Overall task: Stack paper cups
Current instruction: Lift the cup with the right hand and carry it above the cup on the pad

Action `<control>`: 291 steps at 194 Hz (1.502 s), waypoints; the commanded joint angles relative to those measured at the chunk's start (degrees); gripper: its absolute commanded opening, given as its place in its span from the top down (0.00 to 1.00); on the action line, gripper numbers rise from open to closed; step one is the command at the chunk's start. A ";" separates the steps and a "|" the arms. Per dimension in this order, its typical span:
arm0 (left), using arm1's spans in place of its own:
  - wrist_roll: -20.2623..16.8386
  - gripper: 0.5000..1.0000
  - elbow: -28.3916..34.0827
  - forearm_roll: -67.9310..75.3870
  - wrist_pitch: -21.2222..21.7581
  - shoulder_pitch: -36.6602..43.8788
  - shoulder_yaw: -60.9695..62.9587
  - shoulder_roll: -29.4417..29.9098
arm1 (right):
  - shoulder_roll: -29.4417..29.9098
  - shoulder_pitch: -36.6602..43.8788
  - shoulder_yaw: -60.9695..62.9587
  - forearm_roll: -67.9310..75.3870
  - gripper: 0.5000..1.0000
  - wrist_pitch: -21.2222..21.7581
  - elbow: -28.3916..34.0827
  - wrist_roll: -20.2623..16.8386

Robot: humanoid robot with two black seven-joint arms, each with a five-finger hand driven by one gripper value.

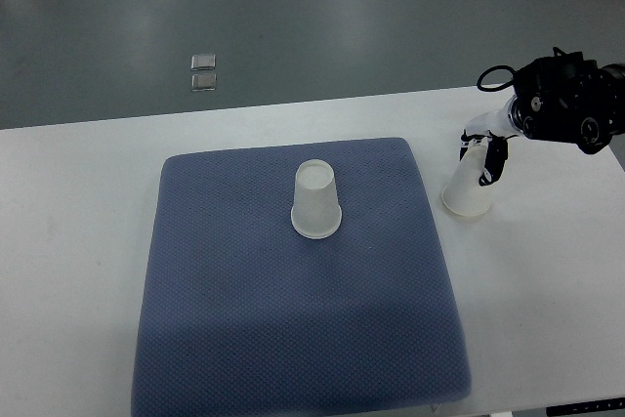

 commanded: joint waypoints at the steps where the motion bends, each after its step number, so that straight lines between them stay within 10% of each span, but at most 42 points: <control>1: 0.00 0.00 0.08 0.00 0.00 0.00 0.00 0.00 | -0.63 3.42 -0.33 -0.13 0.72 0.88 0.94 0.00; 102: 0.00 0.00 -0.27 0.00 0.00 0.00 0.09 0.00 | -7.57 38.84 0.11 -0.13 0.69 18.64 12.36 0.62; 178: 0.00 0.00 -0.27 0.00 0.00 0.00 0.18 0.00 | -5.55 41.57 6.09 1.37 0.69 18.90 15.26 0.35; 291: -0.09 0.00 -0.36 0.00 0.00 0.00 0.18 0.00 | 15.63 40.34 8.46 14.90 0.68 13.36 14.12 0.27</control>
